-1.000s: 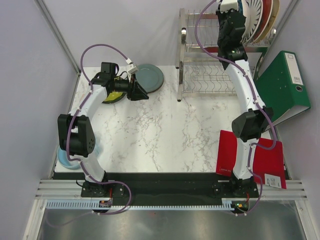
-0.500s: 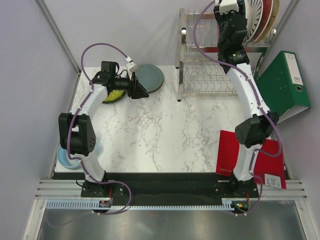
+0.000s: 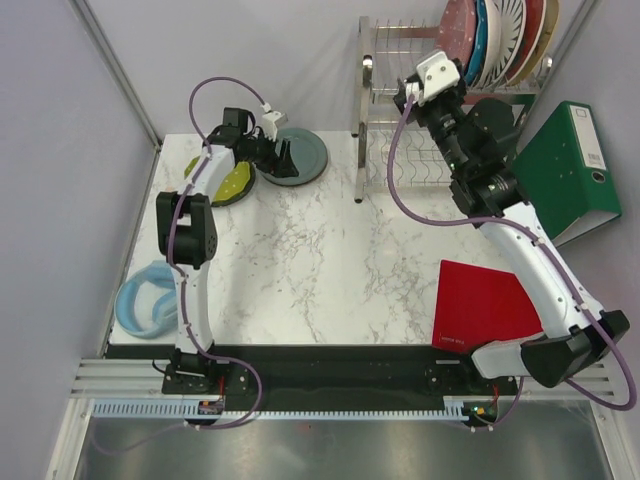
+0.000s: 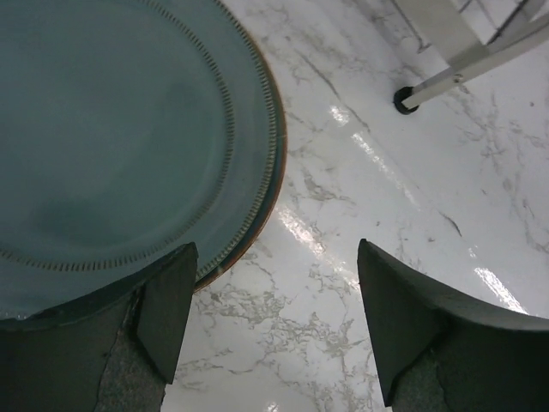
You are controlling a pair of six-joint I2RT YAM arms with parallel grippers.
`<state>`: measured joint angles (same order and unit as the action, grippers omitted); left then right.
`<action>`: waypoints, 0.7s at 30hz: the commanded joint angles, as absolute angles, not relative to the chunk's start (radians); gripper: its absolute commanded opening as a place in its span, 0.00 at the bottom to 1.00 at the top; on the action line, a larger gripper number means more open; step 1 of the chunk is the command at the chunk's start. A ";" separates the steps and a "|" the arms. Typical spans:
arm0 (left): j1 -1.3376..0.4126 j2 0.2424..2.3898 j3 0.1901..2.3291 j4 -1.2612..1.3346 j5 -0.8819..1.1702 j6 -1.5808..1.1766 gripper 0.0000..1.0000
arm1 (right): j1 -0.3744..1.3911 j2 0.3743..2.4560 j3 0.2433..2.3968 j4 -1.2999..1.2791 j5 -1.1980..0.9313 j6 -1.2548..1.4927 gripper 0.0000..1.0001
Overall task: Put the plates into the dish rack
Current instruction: Insert the plate into the dish rack, then move the plate to the center of the board.
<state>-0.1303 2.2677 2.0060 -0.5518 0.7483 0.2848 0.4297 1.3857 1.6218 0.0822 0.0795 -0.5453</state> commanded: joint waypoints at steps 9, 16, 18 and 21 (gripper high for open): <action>-0.002 2.183 1.974 -0.607 0.442 0.218 1.00 | 0.460 1.557 1.462 -0.103 -0.469 0.055 0.63; 0.092 2.235 2.008 -0.701 0.387 0.258 0.55 | 0.468 1.626 1.474 -0.086 -0.474 0.066 0.61; 0.092 2.270 2.049 -0.792 0.387 0.261 0.33 | 0.466 1.647 1.493 -0.098 -0.466 0.048 0.61; 0.091 2.306 2.066 -0.834 0.391 0.271 0.07 | 0.466 1.669 1.512 -0.104 -0.465 0.031 0.61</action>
